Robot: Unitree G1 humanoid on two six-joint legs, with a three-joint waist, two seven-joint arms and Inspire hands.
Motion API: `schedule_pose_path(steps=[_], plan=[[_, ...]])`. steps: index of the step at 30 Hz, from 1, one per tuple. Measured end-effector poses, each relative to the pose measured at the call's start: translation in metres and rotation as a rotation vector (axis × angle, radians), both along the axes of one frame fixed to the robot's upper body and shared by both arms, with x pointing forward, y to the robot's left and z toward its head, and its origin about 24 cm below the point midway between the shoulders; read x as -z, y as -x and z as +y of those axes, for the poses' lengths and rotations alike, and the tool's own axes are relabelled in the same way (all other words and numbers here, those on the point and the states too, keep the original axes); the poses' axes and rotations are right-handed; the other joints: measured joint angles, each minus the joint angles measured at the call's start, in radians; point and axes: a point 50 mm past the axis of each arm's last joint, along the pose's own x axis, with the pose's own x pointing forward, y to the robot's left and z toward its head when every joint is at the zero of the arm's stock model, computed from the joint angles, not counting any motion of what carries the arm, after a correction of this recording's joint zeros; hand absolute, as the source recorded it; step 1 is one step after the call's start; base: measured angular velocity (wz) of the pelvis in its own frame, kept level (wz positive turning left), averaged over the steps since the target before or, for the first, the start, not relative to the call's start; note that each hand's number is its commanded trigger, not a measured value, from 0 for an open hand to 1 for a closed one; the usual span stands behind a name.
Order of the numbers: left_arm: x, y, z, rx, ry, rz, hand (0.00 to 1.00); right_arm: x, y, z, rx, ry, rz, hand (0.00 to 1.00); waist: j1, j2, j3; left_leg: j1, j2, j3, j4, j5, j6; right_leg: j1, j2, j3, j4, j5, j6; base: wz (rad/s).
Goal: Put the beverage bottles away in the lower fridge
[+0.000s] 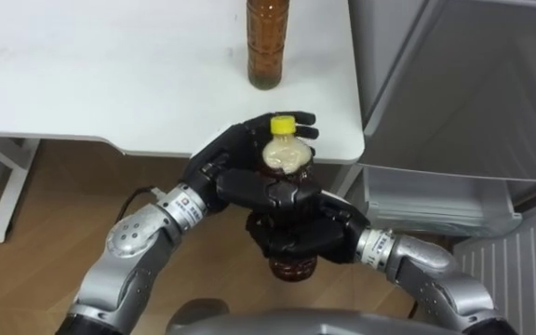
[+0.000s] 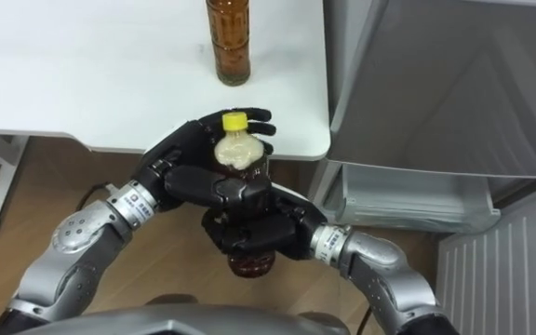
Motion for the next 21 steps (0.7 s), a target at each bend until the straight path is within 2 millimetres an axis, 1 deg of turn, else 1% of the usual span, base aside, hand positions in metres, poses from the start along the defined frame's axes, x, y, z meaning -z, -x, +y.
schedule_pose_path(steps=[5, 11, 14, 17, 19, 20, 21], plan=[[0.000, 0.000, -0.001, 0.003, 0.001, 0.000, 0.00, 0.000, 0.000, -0.001, 0.013, 0.010, 0.001, 1.00, 0.001, -0.001, 0.0012, 0.007, 0.000, 0.003, -0.005, 0.000, 0.000, 0.001, 0.000, 0.002, 0.000, 0.000, 0.000, -0.01], [-0.001, 0.000, -0.002, -0.006, 0.008, -0.002, 0.00, 0.000, -0.001, -0.001, 0.015, 0.012, 0.001, 1.00, 0.010, 0.003, 0.0038, 0.015, 0.001, 0.007, -0.010, 0.000, 0.000, 0.004, 0.000, 0.004, -0.002, 0.000, 0.000, -0.01], [-0.007, -0.004, 0.000, -0.047, 0.010, -0.028, 0.00, 0.000, -0.003, -0.003, 0.035, 0.017, -0.003, 1.00, 0.009, 0.004, 0.0047, 0.015, 0.001, 0.008, -0.006, 0.000, 0.000, 0.004, 0.000, 0.004, -0.002, 0.000, 0.000, 0.00], [-0.020, -0.010, 0.008, -0.133, 0.025, -0.079, 0.00, 0.000, -0.004, -0.005, 0.063, 0.032, -0.004, 1.00, 0.011, 0.002, 0.0057, 0.028, 0.000, 0.010, -0.010, 0.000, 0.000, 0.015, -0.001, 0.004, -0.005, 0.000, 0.000, 0.00], [-0.037, -0.014, 0.018, -0.214, 0.030, -0.156, 0.00, 0.003, 0.001, -0.010, 0.100, 0.035, 0.008, 1.00, 0.012, 0.002, 0.0056, 0.043, 0.000, 0.010, -0.022, 0.000, -0.001, 0.029, -0.001, 0.001, -0.005, 0.000, 0.000, 0.00], [-0.042, -0.014, 0.022, -0.242, 0.034, -0.181, 0.00, 0.003, 0.002, -0.012, 0.108, 0.036, 0.013, 1.00, 0.018, 0.002, 0.0055, 0.046, 0.000, 0.010, -0.023, 0.000, -0.001, 0.030, -0.001, 0.000, -0.005, 0.000, 0.000, -0.05], [-0.053, -0.015, 0.028, -0.291, 0.041, -0.233, 0.00, 0.005, 0.006, -0.015, 0.126, 0.038, 0.024, 1.00, 0.028, 0.002, 0.0053, 0.050, 0.001, 0.013, -0.027, 0.000, -0.001, 0.031, -0.001, 0.000, -0.005, 0.000, 0.000, -0.05]])
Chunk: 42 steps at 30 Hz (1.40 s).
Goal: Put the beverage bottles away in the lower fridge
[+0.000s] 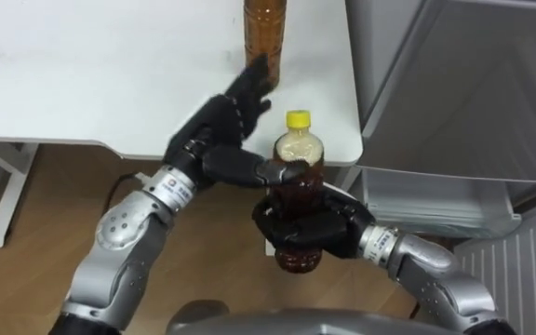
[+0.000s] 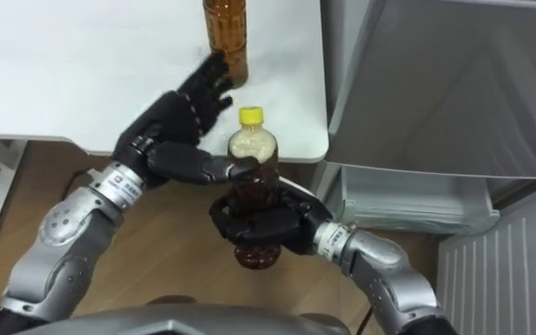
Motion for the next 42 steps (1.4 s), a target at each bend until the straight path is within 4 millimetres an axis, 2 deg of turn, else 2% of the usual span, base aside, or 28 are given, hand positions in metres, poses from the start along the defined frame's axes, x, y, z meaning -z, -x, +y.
schedule_pose_path(steps=[1, 6, 9, 11, 13, 16, 18, 22, 26, 30, 33, 34, 36, 39, 42], plan=[[-0.010, -0.001, 0.006, -0.049, 0.007, -0.056, 0.00, 0.002, 0.004, -0.003, 0.016, 0.003, 0.012, 1.00, 0.006, 0.001, -0.0002, 0.000, 0.000, -0.001, 0.000, 0.000, 0.000, 0.001, 0.000, -0.001, 0.000, 0.000, 0.000, -0.03], [-0.034, 0.000, 0.024, -0.208, 0.022, -0.180, 0.00, 0.006, 0.015, -0.014, 0.078, 0.011, 0.032, 1.00, 0.032, 0.005, -0.0025, 0.003, 0.000, -0.003, 0.000, 0.001, -0.001, 0.006, 0.000, -0.009, -0.002, 0.000, 0.000, 0.02], [-0.053, 0.009, 0.037, -0.309, 0.030, -0.262, 0.00, 0.005, 0.016, -0.018, 0.114, 0.008, 0.017, 1.00, 0.038, 0.007, -0.0022, 0.010, -0.002, -0.004, 0.002, 0.001, -0.001, 0.018, 0.000, -0.009, -0.015, 0.000, 0.000, 0.00], [-0.064, 0.012, 0.044, -0.366, 0.038, -0.317, 0.00, 0.006, 0.019, -0.022, 0.132, 0.014, 0.012, 1.00, 0.047, 0.014, -0.0014, 0.018, -0.003, -0.007, 0.000, 0.001, -0.001, 0.030, 0.000, -0.013, -0.017, 0.000, 0.000, 0.06], [-0.077, 0.017, 0.055, -0.463, -0.002, -0.398, 0.00, 0.008, 0.027, -0.025, 0.150, 0.020, 0.026, 1.00, 0.055, 0.023, -0.0045, 0.031, -0.006, -0.022, -0.003, 0.001, -0.001, 0.042, -0.001, -0.029, -0.017, 0.000, 0.000, 0.16], [-0.084, 0.021, 0.068, -0.615, -0.095, -0.448, 0.00, 0.011, 0.037, -0.030, 0.165, 0.033, 0.054, 1.00, 0.080, 0.040, -0.0110, 0.046, -0.006, -0.028, -0.007, 0.002, -0.004, 0.058, -0.002, -0.050, -0.018, 0.000, 0.001, 0.06], [-0.088, 0.024, 0.074, -0.690, -0.137, -0.476, 0.00, 0.013, 0.043, -0.033, 0.180, 0.038, 0.070, 1.00, 0.092, 0.045, -0.0119, 0.050, -0.006, -0.031, -0.009, 0.004, -0.006, 0.062, -0.002, -0.055, -0.018, 0.000, 0.001, 0.03], [-0.100, 0.034, 0.091, -0.888, -0.162, -0.555, 0.00, 0.016, 0.053, -0.040, 0.208, 0.052, 0.099, 1.00, 0.110, 0.045, -0.0146, 0.052, -0.007, -0.032, -0.017, 0.012, -0.007, 0.063, -0.002, -0.056, -0.024, 0.000, 0.001, 0.01], [-0.103, 0.042, 0.106, -1.031, -0.120, -0.567, 0.00, 0.019, 0.067, -0.046, 0.249, 0.067, 0.140, 1.00, 0.120, 0.045, -0.0163, 0.055, -0.010, -0.037, -0.015, 0.012, -0.007, 0.074, -0.002, -0.059, -0.034, 0.000, 0.001, 0.04], [-0.095, 0.059, 0.130, -1.206, -0.015, -0.490, 0.00, 0.021, 0.070, -0.049, 0.292, 0.095, 0.159, 1.00, 0.122, 0.049, -0.0149, 0.071, -0.010, -0.033, -0.020, 0.012, -0.007, 0.090, -0.003, -0.057, -0.035, -0.001, 0.001, -0.03], [-0.082, 0.072, 0.147, -1.329, 0.051, -0.397, 0.00, 0.022, 0.070, -0.052, 0.342, 0.115, 0.181, 1.00, 0.132, 0.044, -0.0177, 0.073, -0.012, -0.036, -0.019, 0.012, -0.007, 0.091, -0.003, -0.060, -0.039, -0.002, 0.001, 0.03], [-0.071, 0.076, 0.155, -1.383, 0.093, -0.331, 0.00, 0.023, 0.071, -0.053, 0.373, 0.111, 0.201, 1.00, 0.146, 0.043, -0.0220, 0.074, -0.013, -0.033, -0.023, 0.013, -0.007, 0.092, -0.004, -0.057, -0.050, -0.004, -0.002, -0.04], [-0.053, 0.089, 0.167, -1.468, 0.119, -0.216, 0.00, 0.024, 0.073, -0.052, 0.420, 0.103, 0.225, 1.00, 0.154, 0.043, -0.0250, 0.091, -0.015, -0.029, -0.037, 0.016, -0.007, 0.099, -0.007, -0.055, -0.052, -0.005, -0.001, -0.07], [-0.019, 0.105, 0.179, -1.576, 0.222, 0.001, 0.00, 0.025, 0.072, -0.055, 0.521, 0.078, 0.265, 1.00, 0.161, 0.044, -0.0264, 0.105, -0.019, -0.029, -0.043, 0.016, -0.006, 0.114, -0.010, -0.057, -0.061, -0.006, 0.001, 0.00], [0.019, 0.120, 0.181, -1.640, 0.315, 0.221, 0.00, 0.026, 0.069, -0.056, 0.623, 0.063, 0.300, 1.00, 0.170, 0.044, -0.0265, 0.106, -0.023, -0.029, -0.053, 0.018, -0.004, 0.112, -0.012, -0.055, -0.063, -0.007, 0.002, 0.00]])
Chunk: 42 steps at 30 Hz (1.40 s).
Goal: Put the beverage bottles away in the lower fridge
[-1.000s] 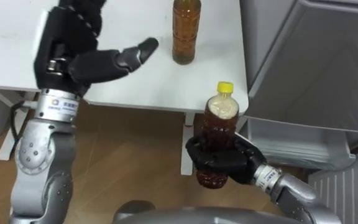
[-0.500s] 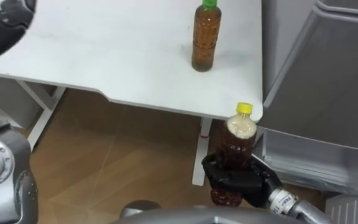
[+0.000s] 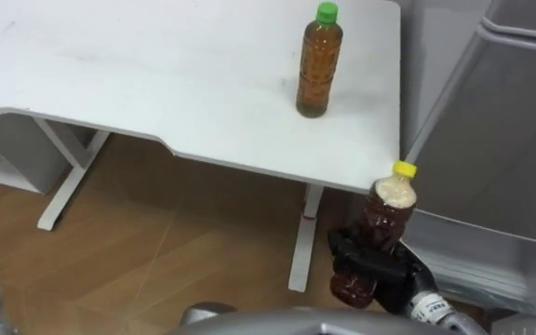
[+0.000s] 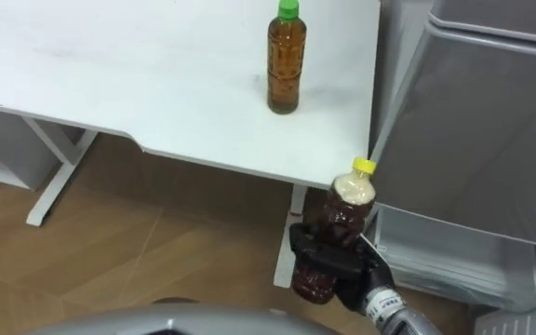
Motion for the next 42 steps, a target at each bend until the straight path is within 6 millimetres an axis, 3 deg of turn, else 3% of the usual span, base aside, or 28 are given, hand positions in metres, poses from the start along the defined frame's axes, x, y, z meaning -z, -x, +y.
schedule_pose_path(steps=[4, 5, 7, 9, 13, 19, 25, 31, 42], plan=[[0.067, 0.023, -0.018, -0.046, 0.345, 0.146, 0.00, 0.000, -0.010, -0.002, 0.127, -0.007, 0.026, 1.00, -0.012, -0.002, 0.0009, -0.003, -0.006, 0.000, -0.012, 0.001, 0.001, -0.005, -0.005, -0.001, 0.000, -0.002, 0.003, 0.00], [0.076, 0.028, -0.021, -0.051, 0.388, 0.168, 0.00, 0.000, -0.009, -0.001, 0.129, -0.007, 0.031, 1.00, -0.018, -0.004, 0.0010, -0.001, -0.007, -0.001, -0.015, 0.001, 0.002, -0.003, -0.005, -0.003, 0.000, -0.002, 0.003, 0.00], [0.105, 0.043, -0.032, -0.089, 0.534, 0.228, 0.00, 0.002, -0.008, 0.003, 0.145, -0.005, 0.056, 1.00, -0.043, -0.004, 0.0021, 0.006, -0.007, 0.001, -0.020, 0.001, 0.002, -0.002, -0.005, 0.002, 0.004, -0.002, 0.004, -0.03], [0.136, 0.067, -0.056, -0.058, 0.664, 0.355, 0.00, 0.003, -0.010, 0.001, 0.172, 0.045, 0.085, 1.00, -0.076, -0.004, 0.0077, 0.014, -0.003, 0.020, -0.035, 0.001, 0.002, -0.008, -0.006, 0.011, 0.017, -0.002, 0.004, -0.20], [0.161, 0.098, -0.078, 0.024, 0.761, 0.487, 0.00, 0.001, -0.018, -0.017, 0.258, 0.144, 0.106, 1.00, -0.143, -0.007, 0.0104, 0.007, -0.001, 0.030, -0.042, 0.000, 0.002, -0.028, -0.005, 0.027, 0.024, -0.002, 0.005, -0.12], [0.172, 0.125, -0.085, 0.262, 0.709, 0.723, 0.00, -0.004, -0.020, -0.045, 0.347, 0.335, 0.119, 1.00, -0.196, 0.002, 0.0109, 0.004, 0.002, 0.051, -0.052, 0.000, 0.002, -0.049, -0.006, 0.036, 0.034, -0.002, 0.005, -0.10], [0.180, 0.124, -0.094, 0.609, 0.567, 0.980, 0.00, -0.008, -0.033, -0.048, 0.298, 0.515, 0.097, 1.00, -0.219, -0.002, 0.0100, -0.001, 0.005, 0.074, -0.055, 0.001, 0.003, -0.072, -0.006, 0.059, 0.048, -0.002, 0.005, -0.11], [0.186, 0.110, -0.101, 0.846, 0.495, 1.093, 0.00, -0.011, -0.046, -0.046, 0.364, 0.484, 0.086, 1.00, -0.243, -0.007, 0.0144, -0.004, 0.006, 0.074, -0.050, 0.000, 0.003, -0.074, -0.006, 0.058, 0.049, -0.002, 0.005, 0.00], [0.187, 0.101, -0.102, 0.945, 0.441, 1.129, 0.00, 0.003, -0.044, -0.045, 0.494, 0.389, 0.185, 1.00, -0.245, -0.007, 0.0165, -0.021, 0.007, 0.079, -0.042, 0.000, 0.003, -0.097, -0.006, 0.059, 0.049, -0.003, 0.005, 0.00]])
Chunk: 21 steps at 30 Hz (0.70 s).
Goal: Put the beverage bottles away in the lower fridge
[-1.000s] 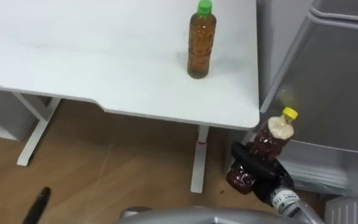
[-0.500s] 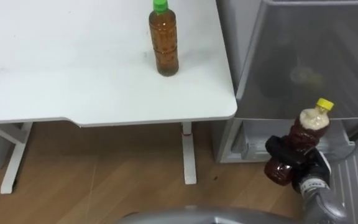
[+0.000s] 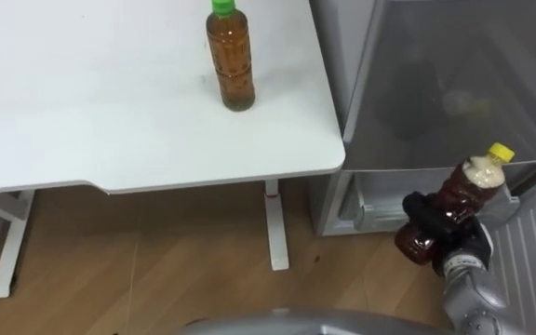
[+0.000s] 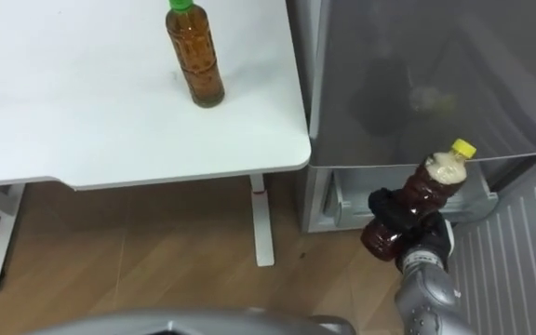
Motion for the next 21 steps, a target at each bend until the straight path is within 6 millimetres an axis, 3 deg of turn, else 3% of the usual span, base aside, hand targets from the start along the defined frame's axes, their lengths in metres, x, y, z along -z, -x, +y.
schedule_pose_path(steps=[6, 11, 13, 16, 21], plan=[[0.000, -0.005, 0.002, 0.030, 0.004, -0.002, 0.00, 0.006, -0.011, 0.000, 0.130, -0.130, -0.011, 1.00, -0.001, -0.001, 0.0004, -0.037, 0.001, 0.000, 0.001, 0.000, 0.000, -0.029, 0.000, -0.001, 0.003, 0.000, 0.000, 0.00], [0.002, -0.027, 0.004, 0.053, 0.007, -0.026, 0.00, 0.012, -0.040, -0.001, 0.244, -0.231, -0.006, 1.00, 0.008, 0.002, 0.0018, -0.125, 0.002, -0.002, 0.030, 0.010, 0.007, -0.120, -0.004, -0.001, 0.037, 0.002, -0.004, 0.01], [0.003, -0.044, 0.004, 0.066, 0.005, -0.052, 0.00, 0.007, -0.063, 0.001, 0.287, -0.287, -0.046, 1.00, 0.014, 0.007, 0.0110, -0.161, 0.001, -0.002, 0.040, 0.018, 0.010, -0.162, -0.006, 0.002, 0.053, 0.003, -0.005, 0.00], [0.002, -0.063, 0.002, 0.091, 0.007, -0.090, 0.00, 0.001, -0.084, -0.002, 0.389, -0.384, -0.092, 1.00, 0.028, 0.009, 0.0099, -0.210, 0.003, -0.003, 0.056, 0.020, 0.011, -0.210, -0.007, 0.005, 0.067, 0.005, -0.007, 0.00], [0.001, -0.085, 0.002, 0.114, 0.010, -0.110, 0.00, 0.000, -0.095, -0.007, 0.491, -0.471, -0.106, 1.00, 0.042, 0.009, 0.0109, -0.300, -0.001, -0.003, 0.061, 0.041, 0.019, -0.313, -0.016, 0.005, 0.099, 0.013, -0.009, 0.00]])
